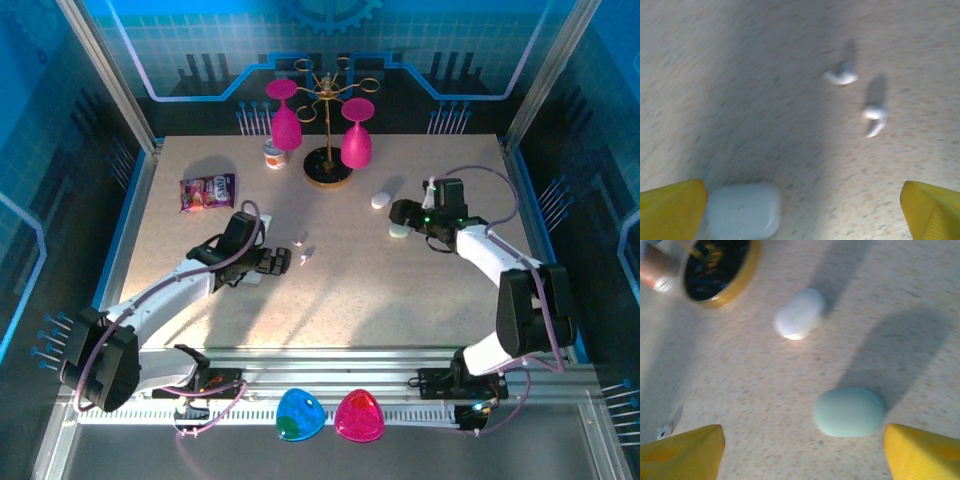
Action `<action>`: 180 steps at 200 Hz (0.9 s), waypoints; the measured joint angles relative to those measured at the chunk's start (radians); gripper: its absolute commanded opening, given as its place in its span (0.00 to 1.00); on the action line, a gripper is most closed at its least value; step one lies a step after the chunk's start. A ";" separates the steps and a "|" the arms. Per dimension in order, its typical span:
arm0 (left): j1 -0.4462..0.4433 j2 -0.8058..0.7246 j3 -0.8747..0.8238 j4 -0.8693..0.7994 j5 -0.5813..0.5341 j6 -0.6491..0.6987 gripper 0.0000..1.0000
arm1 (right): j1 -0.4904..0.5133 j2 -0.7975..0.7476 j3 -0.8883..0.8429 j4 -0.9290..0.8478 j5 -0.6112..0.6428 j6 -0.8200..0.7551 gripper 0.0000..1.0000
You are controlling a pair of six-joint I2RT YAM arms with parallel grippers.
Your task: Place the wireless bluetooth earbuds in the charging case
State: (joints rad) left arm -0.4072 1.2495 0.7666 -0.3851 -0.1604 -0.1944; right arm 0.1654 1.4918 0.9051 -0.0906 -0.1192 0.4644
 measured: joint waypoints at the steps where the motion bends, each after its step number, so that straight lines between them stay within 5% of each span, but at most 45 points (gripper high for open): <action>1: 0.002 0.000 0.001 -0.003 -0.001 -0.003 0.99 | 0.003 -0.002 0.000 0.000 0.000 -0.003 0.86; 85: 0.302 0.028 -0.098 -0.087 0.066 -0.402 0.99 | 0.473 -0.042 -0.029 0.108 -0.105 -0.449 0.89; 129: 0.458 -0.059 -0.164 -0.027 0.187 -0.534 0.99 | 0.668 0.208 0.109 0.130 -0.124 -0.622 0.90; 180: 0.515 -0.080 -0.195 0.021 0.263 -0.591 0.99 | 0.785 0.508 0.377 0.152 -0.098 -0.689 0.90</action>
State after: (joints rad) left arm 0.1074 1.1694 0.5720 -0.3645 0.1028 -0.7853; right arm 0.9508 1.9999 1.2819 0.0616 -0.2169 -0.2241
